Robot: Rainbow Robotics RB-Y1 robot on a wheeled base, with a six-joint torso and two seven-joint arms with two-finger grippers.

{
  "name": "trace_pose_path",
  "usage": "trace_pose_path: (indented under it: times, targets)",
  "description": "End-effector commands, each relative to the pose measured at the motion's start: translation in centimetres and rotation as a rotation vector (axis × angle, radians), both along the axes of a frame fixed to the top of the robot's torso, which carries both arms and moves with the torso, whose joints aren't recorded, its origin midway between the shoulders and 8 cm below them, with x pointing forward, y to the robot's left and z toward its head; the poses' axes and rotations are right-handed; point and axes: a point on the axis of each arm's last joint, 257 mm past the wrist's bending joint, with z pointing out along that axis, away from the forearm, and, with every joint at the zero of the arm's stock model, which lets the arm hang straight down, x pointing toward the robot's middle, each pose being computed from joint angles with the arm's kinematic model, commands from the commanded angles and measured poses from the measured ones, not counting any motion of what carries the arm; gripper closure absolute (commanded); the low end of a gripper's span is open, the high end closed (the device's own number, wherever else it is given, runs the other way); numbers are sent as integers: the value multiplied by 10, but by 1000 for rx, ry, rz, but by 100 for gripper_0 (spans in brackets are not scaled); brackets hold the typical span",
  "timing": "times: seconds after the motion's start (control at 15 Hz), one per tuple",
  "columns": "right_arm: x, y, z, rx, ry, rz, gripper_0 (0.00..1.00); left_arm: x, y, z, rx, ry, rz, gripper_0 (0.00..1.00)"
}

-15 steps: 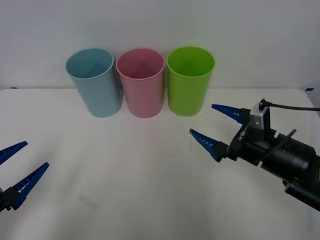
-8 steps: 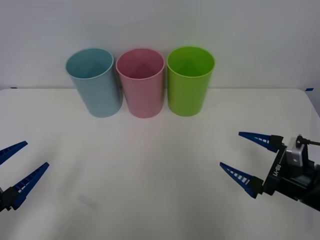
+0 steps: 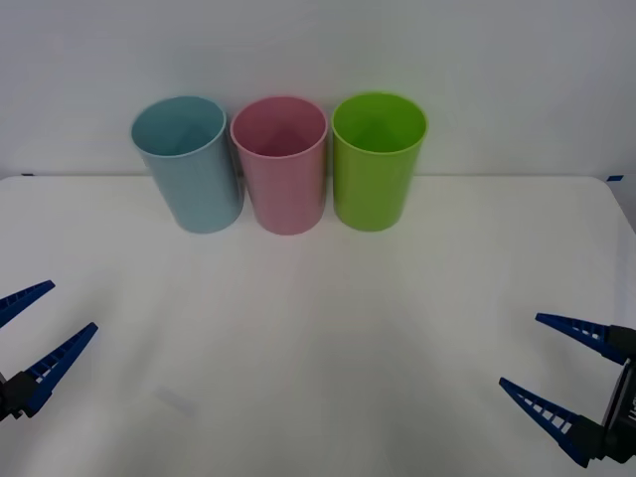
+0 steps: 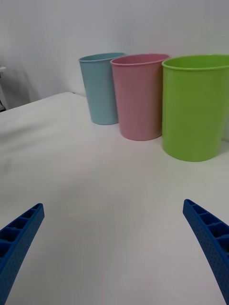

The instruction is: Grasp the object on the table and drop it into the matching bin: aluminum can to the light blue bin, PET bottle to the pink bin.

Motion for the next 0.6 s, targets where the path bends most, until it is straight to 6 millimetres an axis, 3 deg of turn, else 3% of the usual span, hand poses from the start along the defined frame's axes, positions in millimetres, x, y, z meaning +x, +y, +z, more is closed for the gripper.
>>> trace_pose_path:
  times: [0.07,0.33,0.6]
  targets:
    - [-12,-17,2,20,8,-42,0,0,0,0,0,0,0,0]
    - [-18,-28,4,26,0,-68,0,0,0,0,0,0,0,0]
    - [-12,-23,8,40,-22,-74,0,0,0,0,0,0,0,0]
